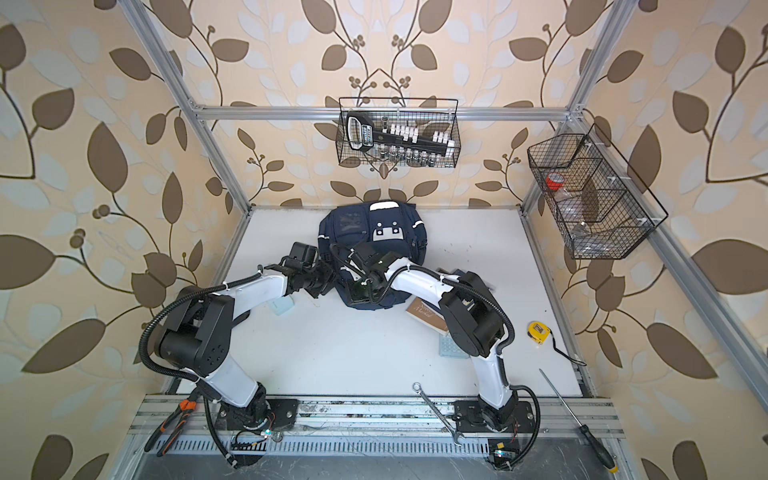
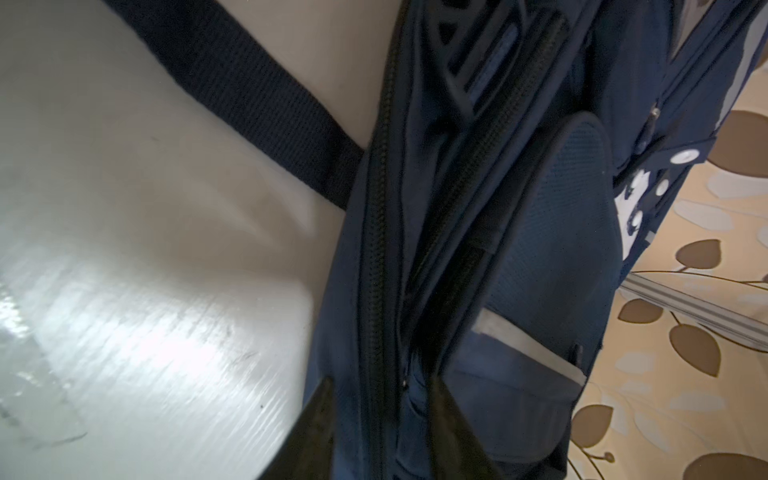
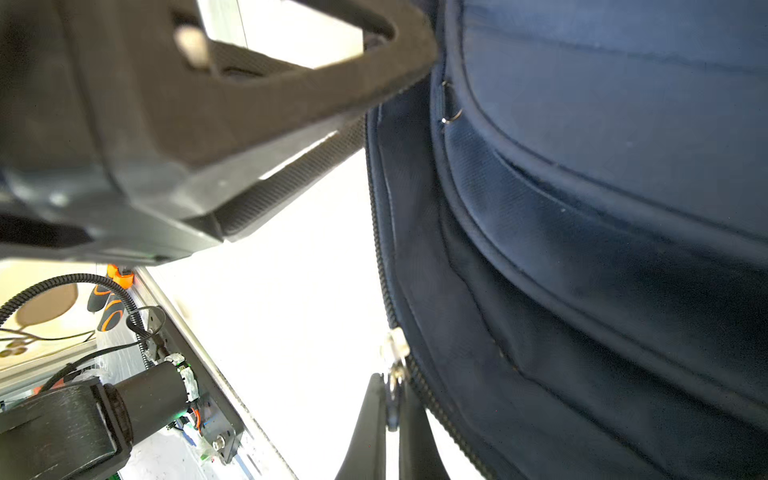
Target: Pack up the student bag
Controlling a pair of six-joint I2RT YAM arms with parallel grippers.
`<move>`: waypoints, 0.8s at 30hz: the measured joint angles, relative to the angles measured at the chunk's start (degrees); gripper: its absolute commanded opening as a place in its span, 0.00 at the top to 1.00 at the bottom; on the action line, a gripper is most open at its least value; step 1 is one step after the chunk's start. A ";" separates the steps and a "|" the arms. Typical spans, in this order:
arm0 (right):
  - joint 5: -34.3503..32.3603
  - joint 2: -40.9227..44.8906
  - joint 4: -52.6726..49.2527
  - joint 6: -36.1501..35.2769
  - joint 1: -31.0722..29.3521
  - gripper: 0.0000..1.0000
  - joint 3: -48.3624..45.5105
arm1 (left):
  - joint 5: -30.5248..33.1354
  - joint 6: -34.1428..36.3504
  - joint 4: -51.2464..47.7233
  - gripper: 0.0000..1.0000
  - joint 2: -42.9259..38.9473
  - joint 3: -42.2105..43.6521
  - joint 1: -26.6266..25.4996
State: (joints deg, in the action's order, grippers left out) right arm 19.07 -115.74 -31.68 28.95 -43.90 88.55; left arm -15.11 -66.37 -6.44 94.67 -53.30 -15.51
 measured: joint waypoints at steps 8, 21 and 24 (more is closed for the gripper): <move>-0.02 0.00 0.04 0.20 0.00 1.00 0.00 | -3.32 -1.33 3.72 1.00 2.99 1.22 0.98; 1.20 -7.08 -3.13 1.51 -0.72 1.00 10.51 | -1.53 -1.55 6.47 1.00 -1.73 4.59 -0.70; 2.51 -9.81 -4.61 1.73 -0.76 1.00 13.97 | -0.87 -1.31 6.25 1.00 -2.82 4.81 -0.96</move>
State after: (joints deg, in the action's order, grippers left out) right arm 21.58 -125.56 -36.29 30.68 -44.66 102.52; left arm -15.99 -67.68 -0.19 91.85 -48.49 -16.47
